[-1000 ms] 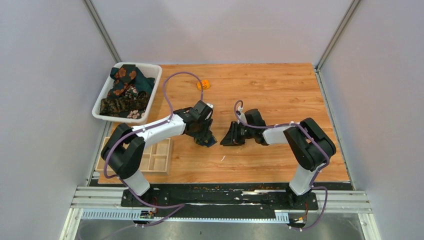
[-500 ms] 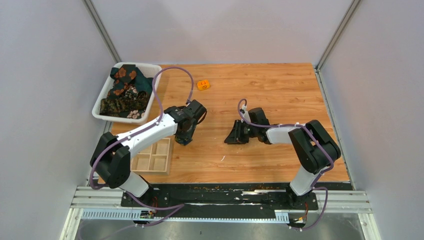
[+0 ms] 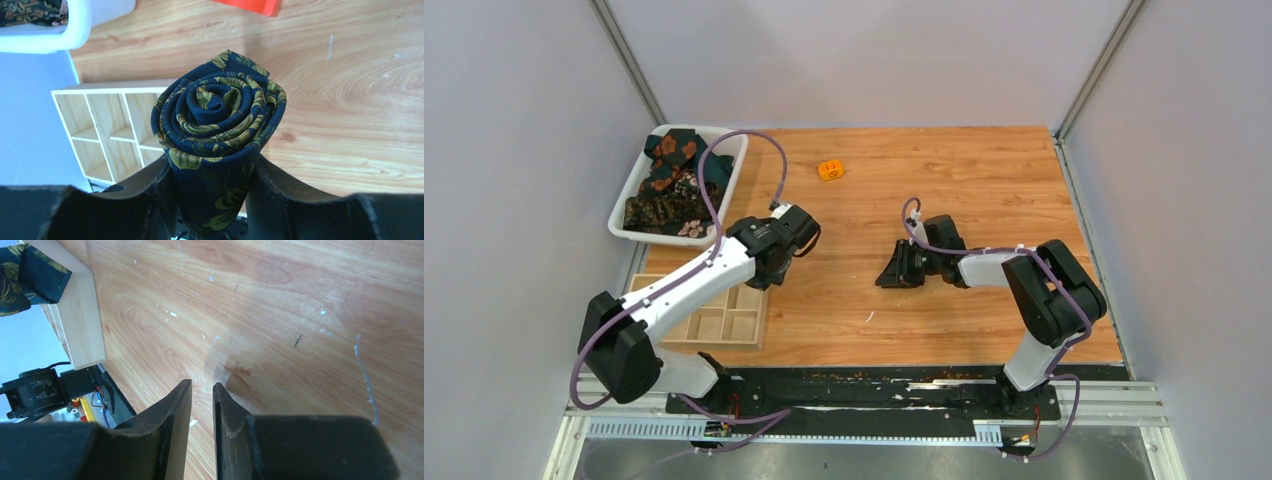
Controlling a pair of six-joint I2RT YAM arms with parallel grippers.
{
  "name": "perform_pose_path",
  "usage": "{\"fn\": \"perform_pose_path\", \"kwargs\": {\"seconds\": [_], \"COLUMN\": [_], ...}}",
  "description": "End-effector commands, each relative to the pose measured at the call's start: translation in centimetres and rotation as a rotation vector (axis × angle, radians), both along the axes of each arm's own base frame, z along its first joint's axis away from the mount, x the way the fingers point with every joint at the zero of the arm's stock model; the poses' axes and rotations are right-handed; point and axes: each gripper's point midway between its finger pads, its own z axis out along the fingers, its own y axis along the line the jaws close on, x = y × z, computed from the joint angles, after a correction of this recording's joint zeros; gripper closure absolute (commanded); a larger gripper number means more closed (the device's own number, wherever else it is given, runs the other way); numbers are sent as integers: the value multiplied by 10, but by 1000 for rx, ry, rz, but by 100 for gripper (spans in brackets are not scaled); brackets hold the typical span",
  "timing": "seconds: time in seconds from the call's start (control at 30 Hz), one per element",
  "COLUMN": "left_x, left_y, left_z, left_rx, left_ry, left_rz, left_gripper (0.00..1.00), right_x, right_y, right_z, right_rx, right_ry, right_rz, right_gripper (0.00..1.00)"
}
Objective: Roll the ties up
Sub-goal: Place the tie in the storage box.
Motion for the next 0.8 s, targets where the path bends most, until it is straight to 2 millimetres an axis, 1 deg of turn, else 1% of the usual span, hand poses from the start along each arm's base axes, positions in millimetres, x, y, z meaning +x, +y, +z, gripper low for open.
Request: {"fn": "perform_pose_path", "kwargs": {"seconds": [0.0, 0.03, 0.13, 0.27, 0.53, 0.67, 0.77], "left_x": [-10, -12, -13, -13, -12, -13, -14], "left_y": [23, 26, 27, 36, 48, 43, 43], "left_z": [10, 9, 8, 4, -23, -40, -49], "left_rx": [33, 37, 15, 8, -8, -14, -29], "left_ry": [-35, -32, -36, -19, 69, 124, 148], "left_rz": [63, 71, 83, 142, 230, 230, 247], "left_gripper": [51, 51, 51, 50, 50, 50, 49], "right_x": [3, 3, 3, 3, 3, 2, 2], "right_y": [-2, -2, -2, -3, -2, -1, -2], "right_z": [1, 2, 2, 1, -1, -2, -3], "right_rx": [-3, -3, -2, -1, 3, 5, 4], "right_ry": [-34, -34, -32, -31, -23, -22, -21], "right_rz": [6, 5, 6, 5, 6, 10, 7], "right_gripper": [77, 77, 77, 77, 78, 78, 78]}}
